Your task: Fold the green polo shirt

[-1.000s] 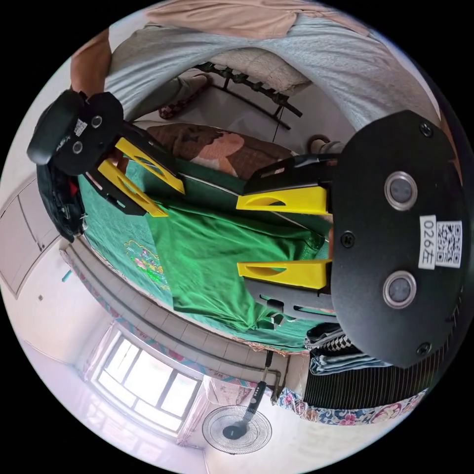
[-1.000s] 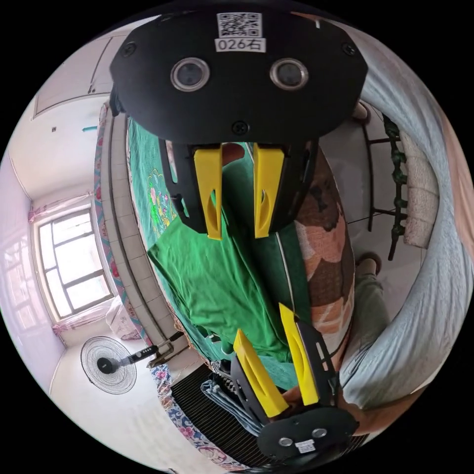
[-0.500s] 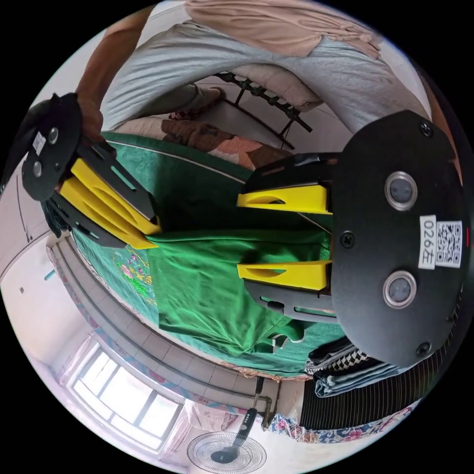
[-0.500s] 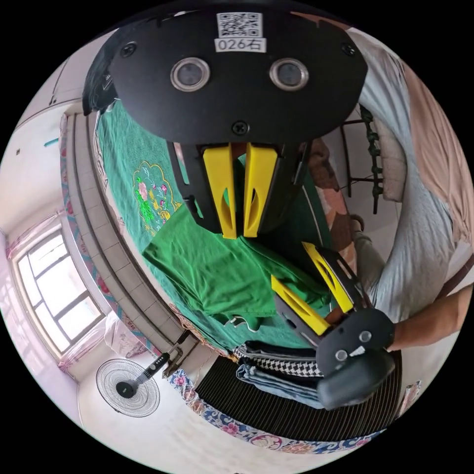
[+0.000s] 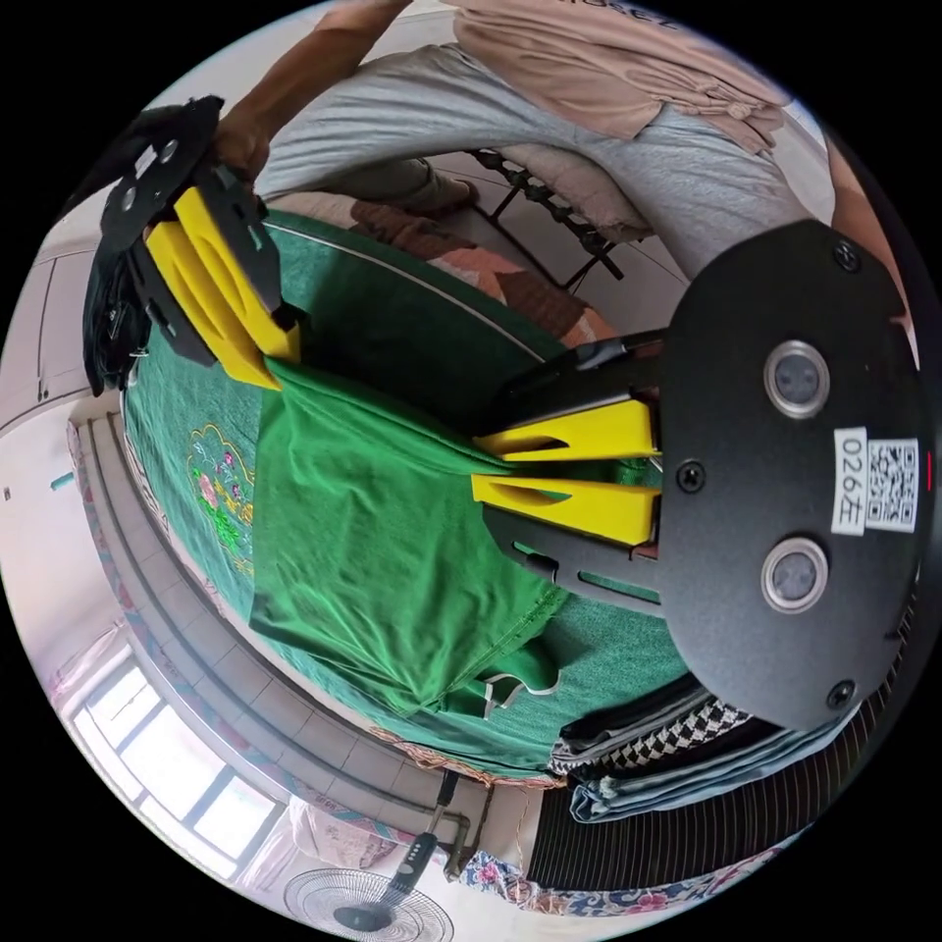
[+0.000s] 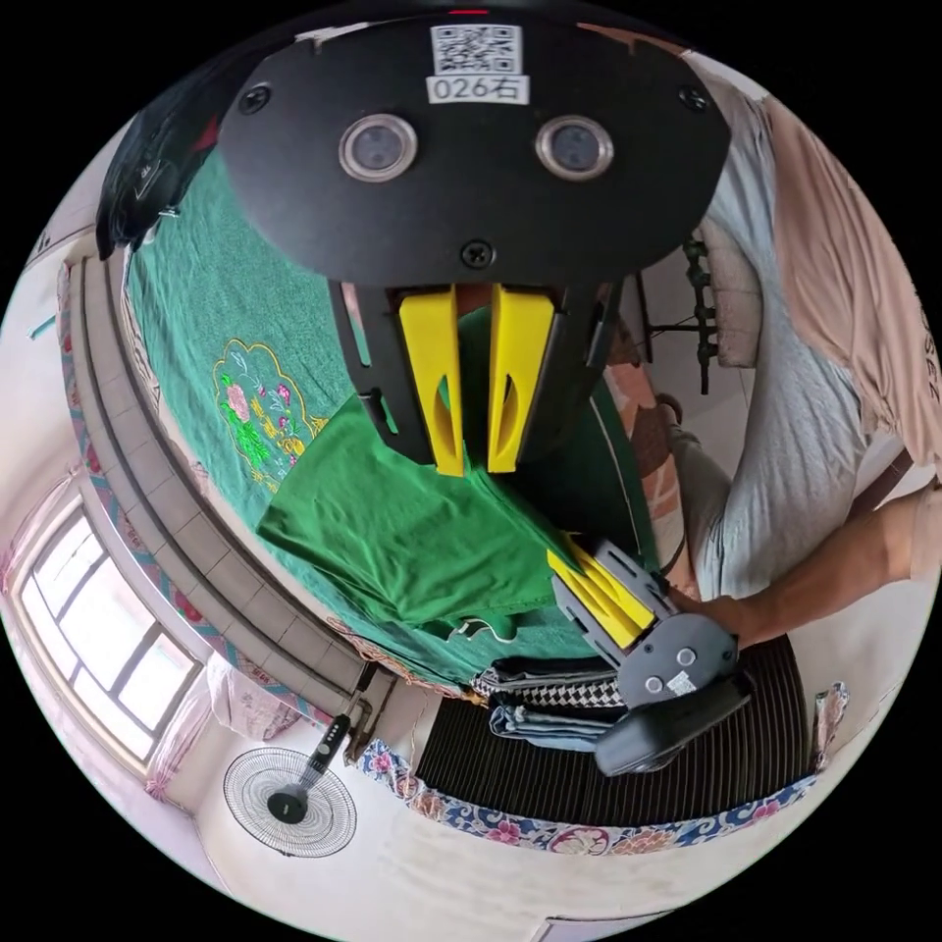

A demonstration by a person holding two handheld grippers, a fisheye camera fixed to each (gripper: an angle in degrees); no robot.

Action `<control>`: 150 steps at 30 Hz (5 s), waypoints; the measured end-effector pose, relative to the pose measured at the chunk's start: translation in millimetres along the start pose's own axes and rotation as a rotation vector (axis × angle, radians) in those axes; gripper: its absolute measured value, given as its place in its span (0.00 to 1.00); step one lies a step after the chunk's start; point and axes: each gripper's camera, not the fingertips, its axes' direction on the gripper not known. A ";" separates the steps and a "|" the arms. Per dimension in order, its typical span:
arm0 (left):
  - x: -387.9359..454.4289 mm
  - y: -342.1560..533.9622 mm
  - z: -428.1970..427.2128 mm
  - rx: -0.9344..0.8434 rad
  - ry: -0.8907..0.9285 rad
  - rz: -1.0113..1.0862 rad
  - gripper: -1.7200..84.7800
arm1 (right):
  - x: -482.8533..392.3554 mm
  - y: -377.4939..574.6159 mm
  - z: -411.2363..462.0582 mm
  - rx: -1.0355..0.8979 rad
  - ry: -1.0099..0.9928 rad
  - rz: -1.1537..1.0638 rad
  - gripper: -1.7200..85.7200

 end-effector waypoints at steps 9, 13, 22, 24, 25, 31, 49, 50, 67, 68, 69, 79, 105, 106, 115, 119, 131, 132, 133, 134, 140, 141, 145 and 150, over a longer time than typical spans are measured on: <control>-8.1 8.8 -0.3 0.045 0.055 -0.065 0.02 | -37.3 27.0 43.4 -0.011 0.101 -0.050 0.15; -7.5 22.0 -5.8 0.097 0.084 -0.104 0.04 | -45.5 29.0 89.9 -0.130 0.281 -0.048 0.07; 81.3 14.2 10.9 0.027 -0.158 0.004 0.18 | -2.8 26.2 81.3 -0.118 0.239 0.058 0.01; 87.8 11.2 16.1 0.011 -0.161 0.010 0.18 | 1.9 26.4 80.0 -0.115 0.226 0.067 0.01; 84.3 12.0 16.7 0.012 -0.140 -0.011 0.17 | 4.5 27.0 78.4 -0.109 0.223 0.071 0.01; 67.7 31.1 27.3 -0.084 -0.190 -0.102 0.06 | 17.1 39.5 75.2 -0.084 0.132 0.099 0.01; 221.0 68.7 0.8 -0.123 -0.320 0.250 0.02 | -53.7 89.5 48.9 -0.228 -0.032 -0.125 0.01; 231.2 71.8 -3.5 -0.130 -0.345 0.282 0.02 | -63.2 94.5 31.9 -0.200 -0.055 -0.147 0.01; 35.1 -74.4 31.7 -0.195 -0.414 0.435 0.02 | 76.6 -94.1 79.9 -0.378 0.144 -0.291 0.01; 23.5 -81.4 43.3 -0.205 -0.400 0.432 0.02 | 98.7 -111.4 102.7 -0.421 0.118 -0.289 0.01; 0.6 -94.3 67.4 -0.227 -0.367 0.427 0.02 | 109.7 -119.7 113.9 -0.440 0.104 -0.286 0.01; -159.7 -137.6 254.3 -0.369 -0.245 0.262 0.09 | 261.0 -219.8 277.9 -0.636 0.031 -0.121 0.07; -306.8 203.9 312.1 -0.064 0.166 -0.497 0.01 | 458.5 -238.6 122.4 -0.063 -0.295 0.864 0.03; -318.6 218.8 313.5 -0.040 0.193 -0.535 0.01 | 467.6 -248.6 123.9 -0.125 -0.232 0.857 0.05; -349.9 341.8 258.5 0.139 0.330 -0.657 0.11 | 411.7 -242.1 53.9 -0.115 -0.250 0.778 0.12; -348.0 360.6 289.2 0.071 0.426 -0.680 0.15 | 353.4 -228.7 28.0 -0.133 -0.352 0.744 0.12; -356.1 369.6 296.8 -0.104 0.377 -0.806 0.02 | 328.9 -252.3 25.8 -0.205 -0.422 0.756 0.04; -350.2 366.3 283.6 -0.131 0.267 -0.821 0.01 | 328.8 -253.9 23.6 -0.205 -0.413 0.760 0.04; -342.1 359.6 266.1 -0.131 0.157 -0.816 0.01 | 327.4 -258.6 18.2 -0.207 -0.390 0.761 0.04; -337.7 355.6 257.0 -0.118 0.116 -0.810 0.01 | 324.3 -265.4 10.7 -0.202 -0.363 0.753 0.05; -280.6 289.2 204.6 0.113 0.167 -0.533 0.01 | 289.9 -310.9 -34.8 -0.102 -0.228 0.636 0.04; -266.0 272.1 205.0 0.142 0.223 -0.455 0.01 | 285.4 -315.7 -38.2 -0.088 -0.225 0.619 0.04; -234.3 215.6 267.2 -0.223 0.009 -0.287 0.01 | 261.8 -345.8 -34.0 -0.104 -0.266 0.512 0.02; -230.1 200.6 239.2 -0.207 0.044 -0.337 0.01 | 271.4 -351.0 -12.7 -0.247 -0.260 0.482 0.01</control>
